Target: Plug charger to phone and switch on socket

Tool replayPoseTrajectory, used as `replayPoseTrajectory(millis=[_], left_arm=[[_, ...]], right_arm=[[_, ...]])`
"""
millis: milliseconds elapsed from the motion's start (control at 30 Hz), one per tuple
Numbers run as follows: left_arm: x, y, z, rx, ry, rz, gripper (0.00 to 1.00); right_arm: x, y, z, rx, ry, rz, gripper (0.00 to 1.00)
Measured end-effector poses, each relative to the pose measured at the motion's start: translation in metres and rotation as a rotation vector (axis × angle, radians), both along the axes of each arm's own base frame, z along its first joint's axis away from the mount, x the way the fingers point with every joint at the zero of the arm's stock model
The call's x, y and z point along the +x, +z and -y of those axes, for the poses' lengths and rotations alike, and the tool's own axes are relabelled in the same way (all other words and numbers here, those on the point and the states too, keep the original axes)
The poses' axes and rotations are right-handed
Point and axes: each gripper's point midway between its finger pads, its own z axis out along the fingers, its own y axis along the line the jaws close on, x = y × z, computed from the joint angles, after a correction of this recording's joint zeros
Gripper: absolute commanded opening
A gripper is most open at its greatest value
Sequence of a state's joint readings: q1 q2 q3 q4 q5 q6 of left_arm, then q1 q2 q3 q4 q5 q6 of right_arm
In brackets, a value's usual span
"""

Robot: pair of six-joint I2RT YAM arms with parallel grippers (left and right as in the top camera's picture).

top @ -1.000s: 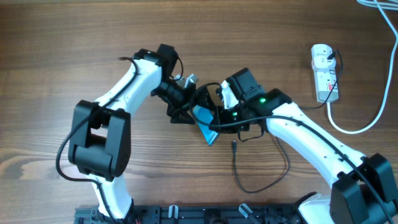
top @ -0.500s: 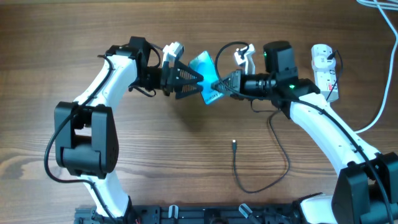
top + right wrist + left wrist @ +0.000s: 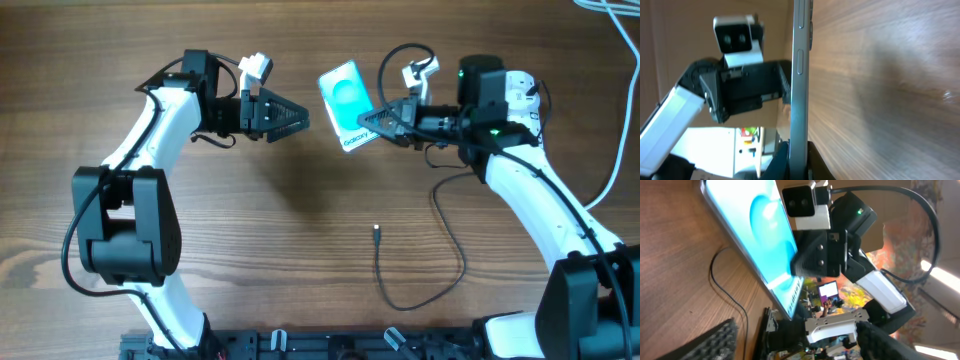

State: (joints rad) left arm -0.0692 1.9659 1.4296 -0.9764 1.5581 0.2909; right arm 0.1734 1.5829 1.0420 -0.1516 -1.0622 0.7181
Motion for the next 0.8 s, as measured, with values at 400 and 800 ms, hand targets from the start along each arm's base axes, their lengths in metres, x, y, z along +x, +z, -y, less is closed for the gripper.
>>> replayPoseTrajectory(millis=[400,800], left_arm=[[0.007,0.002,0.016,-0.008,-0.041,0.08,0.7],[0.002,0.001,0.025,-0.006,-0.064,0.028,0.24]], right_arm=[[-0.023,0.005,-0.046,0.005,0.106,0.037,0.04],[-0.029,0.003,-0.062,-0.085,0.078,0.033,0.04]])
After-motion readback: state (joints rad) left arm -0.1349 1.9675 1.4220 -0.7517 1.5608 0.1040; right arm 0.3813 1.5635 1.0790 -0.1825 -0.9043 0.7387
